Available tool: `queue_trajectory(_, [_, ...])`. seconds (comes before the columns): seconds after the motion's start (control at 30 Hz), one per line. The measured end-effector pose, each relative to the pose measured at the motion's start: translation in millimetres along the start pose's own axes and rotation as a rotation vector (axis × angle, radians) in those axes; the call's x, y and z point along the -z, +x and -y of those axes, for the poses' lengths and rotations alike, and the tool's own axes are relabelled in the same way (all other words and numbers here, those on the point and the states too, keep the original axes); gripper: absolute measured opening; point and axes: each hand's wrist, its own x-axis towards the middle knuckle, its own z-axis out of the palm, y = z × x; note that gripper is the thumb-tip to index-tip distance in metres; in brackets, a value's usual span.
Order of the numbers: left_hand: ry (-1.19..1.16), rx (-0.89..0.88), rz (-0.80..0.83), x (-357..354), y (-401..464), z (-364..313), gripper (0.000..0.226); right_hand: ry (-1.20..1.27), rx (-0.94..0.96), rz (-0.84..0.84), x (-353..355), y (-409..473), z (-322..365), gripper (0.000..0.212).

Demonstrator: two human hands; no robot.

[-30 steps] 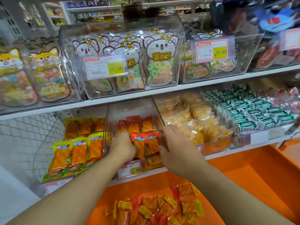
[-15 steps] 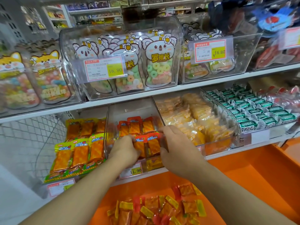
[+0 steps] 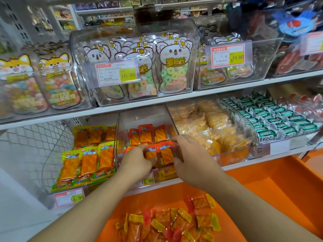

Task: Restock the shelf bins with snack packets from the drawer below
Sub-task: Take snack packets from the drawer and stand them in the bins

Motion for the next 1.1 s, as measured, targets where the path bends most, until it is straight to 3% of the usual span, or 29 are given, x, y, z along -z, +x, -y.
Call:
queue_trajectory(0.2, [-0.303, -0.286, -0.255, -9, -59, 20, 0.029, -0.096, 0.185, -0.055, 14, -17, 9, 0.042])
queue_trajectory(0.3, [-0.482, -0.308, -0.168, -31, -95, 43, 0.022, -0.001, 0.235, 0.071, 0, -42, 8, 0.021])
queue_trajectory(0.43, [-0.477, -0.121, -0.018, -85, -118, 105, 0.022, -0.108, 0.047, 0.352, -49, -72, -33, 0.017])
queue_trajectory(0.53, [-0.44, 0.046, 0.02, -121, -120, 156, 0.022, -0.255, -0.125, 0.56, -84, -87, -70, 0.027])
queue_trajectory(0.67, [-0.337, 0.187, 0.079, -158, -108, 209, 0.035, -0.301, -0.341, 0.664, -121, -100, -110, 0.059])
queue_trajectory(0.83, [-0.12, 0.241, 0.115, -195, -82, 252, 0.056, -0.266, -0.539, 0.606, -173, -108, -166, 0.063])
queue_trajectory(1.03, [0.001, 0.32, 0.111, -230, -59, 286, 0.074, -0.258, -0.548, 0.556, -220, -118, -215, 0.09])
queue_trajectory(1.1, [0.055, 0.321, 0.071, -237, -56, 289, 0.071, -0.306, -0.56, 0.545, -232, -119, -218, 0.086])
